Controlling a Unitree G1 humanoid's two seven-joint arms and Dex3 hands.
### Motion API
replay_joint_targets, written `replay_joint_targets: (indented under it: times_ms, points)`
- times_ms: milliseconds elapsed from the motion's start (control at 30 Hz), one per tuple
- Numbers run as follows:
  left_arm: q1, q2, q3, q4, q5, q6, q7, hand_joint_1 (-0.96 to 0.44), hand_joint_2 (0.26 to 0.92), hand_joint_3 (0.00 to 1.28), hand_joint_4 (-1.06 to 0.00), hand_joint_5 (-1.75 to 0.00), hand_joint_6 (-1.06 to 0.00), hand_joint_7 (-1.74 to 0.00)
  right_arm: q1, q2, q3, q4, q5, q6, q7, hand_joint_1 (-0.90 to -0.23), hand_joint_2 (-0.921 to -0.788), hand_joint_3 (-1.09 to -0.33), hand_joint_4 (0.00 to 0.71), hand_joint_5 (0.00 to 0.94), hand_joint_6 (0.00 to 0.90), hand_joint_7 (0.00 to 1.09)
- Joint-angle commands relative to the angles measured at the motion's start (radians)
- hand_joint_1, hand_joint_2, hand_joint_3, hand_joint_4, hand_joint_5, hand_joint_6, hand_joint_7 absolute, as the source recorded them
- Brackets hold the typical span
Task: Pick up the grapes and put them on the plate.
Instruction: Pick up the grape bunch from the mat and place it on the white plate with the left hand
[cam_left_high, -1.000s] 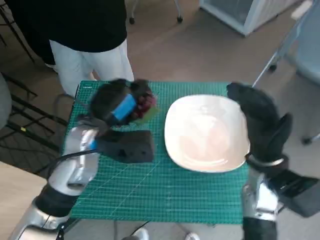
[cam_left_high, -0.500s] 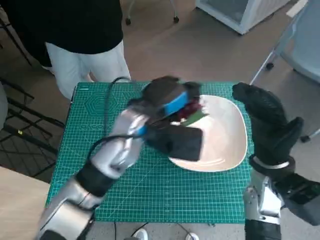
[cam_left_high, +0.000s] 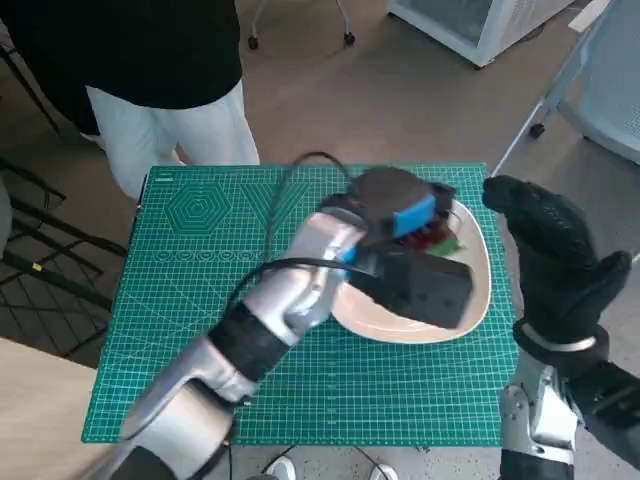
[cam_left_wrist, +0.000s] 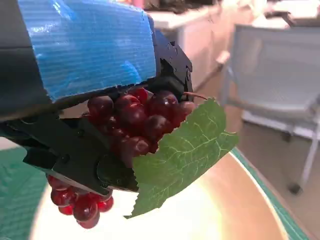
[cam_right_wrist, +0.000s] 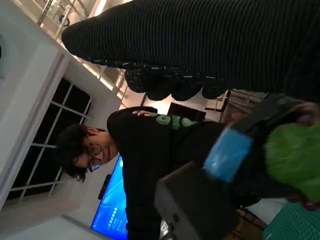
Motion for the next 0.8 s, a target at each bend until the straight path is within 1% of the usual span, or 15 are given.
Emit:
replay_joint_targets:
  times_ms: [33, 67, 100, 133, 167, 233, 300, 400, 500, 600, 800]
  points:
    - [-0.048, -0.028, 0.001, 0.059, -0.016, -0.03, 0.028, 0.0, 0.921, 0.23, -0.45, -1.55, -0.53, -1.13, 0.033, 0.001, -0.007, -0.007, -0.004, 0.001, -0.015, -0.537, -0.921, -0.551, 0.323, 0.002, 0.094, 0.42]
    - [-0.051, -0.032, 0.002, 0.069, -0.018, -0.034, 0.03, 0.03, 0.915, 0.25, -0.44, -1.54, -0.5, -1.1, 0.035, 0.001, -0.008, -0.008, -0.007, -0.001, -0.017, -0.537, -0.921, -0.55, 0.323, 0.001, 0.095, 0.42]
    - [-0.053, -0.035, 0.003, 0.077, -0.02, -0.037, 0.032, 0.08, 0.905, 0.29, -0.43, -1.54, -0.48, -1.04, 0.037, 0.0, -0.009, -0.009, -0.009, -0.002, -0.019, -0.538, -0.921, -0.55, 0.323, 0.001, 0.095, 0.42]
    - [-0.055, -0.038, 0.003, 0.085, -0.022, -0.04, 0.033, 0.14, 0.884, 0.35, -0.42, -1.54, -0.46, -0.89, 0.038, 0.0, -0.01, -0.01, -0.011, -0.005, -0.021, -0.537, -0.921, -0.55, 0.323, 0.001, 0.096, 0.42]
    - [-0.057, -0.04, 0.004, 0.093, -0.025, -0.044, 0.035, 0.21, 0.855, 0.42, -0.41, -1.57, -0.45, -0.68, 0.04, -0.001, -0.01, -0.011, -0.014, -0.006, -0.023, -0.537, -0.921, -0.55, 0.322, 0.001, 0.097, 0.42]
    - [-0.061, -0.043, 0.003, 0.11, -0.029, -0.052, 0.04, 0.29, 0.798, 0.56, -0.38, -1.63, -0.44, -0.35, 0.043, -0.001, -0.012, -0.014, -0.018, -0.009, -0.028, -0.536, -0.921, -0.549, 0.322, 0.001, 0.099, 0.42]
    - [-0.067, -0.047, 0.0, 0.131, -0.032, -0.06, 0.046, 0.33, 0.765, 0.65, -0.36, -1.67, -0.44, -0.2, 0.045, -0.002, -0.013, -0.016, -0.022, -0.011, -0.033, -0.536, -0.921, -0.549, 0.321, 0.001, 0.1, 0.41]
    - [-0.077, -0.056, -0.003, 0.164, -0.032, -0.065, 0.053, 0.36, 0.739, 0.73, -0.33, -1.71, -0.43, -0.09, 0.048, -0.003, -0.014, -0.018, -0.027, -0.014, -0.039, -0.535, -0.921, -0.549, 0.321, 0.0, 0.101, 0.41]
    - [-0.085, -0.063, -0.004, 0.189, -0.032, -0.066, 0.056, 0.36, 0.728, 0.76, -0.32, -1.74, -0.43, -0.04, 0.05, -0.003, -0.015, -0.018, -0.032, -0.015, -0.045, -0.534, -0.921, -0.55, 0.32, 0.0, 0.103, 0.41]
    - [-0.092, -0.07, -0.005, 0.215, -0.032, -0.068, 0.061, 0.37, 0.724, 0.77, -0.32, -1.74, -0.44, -0.03, 0.048, -0.003, -0.015, -0.014, -0.037, -0.017, -0.051, -0.534, -0.921, -0.55, 0.319, 0.0, 0.104, 0.4]
    - [-0.103, -0.084, -0.007, 0.263, -0.03, -0.067, 0.073, 0.37, 0.719, 0.78, -0.32, -1.74, -0.51, -0.06, 0.047, 0.0, -0.013, -0.006, -0.047, -0.022, -0.059, -0.532, -0.921, -0.552, 0.318, 0.0, 0.106, 0.4]
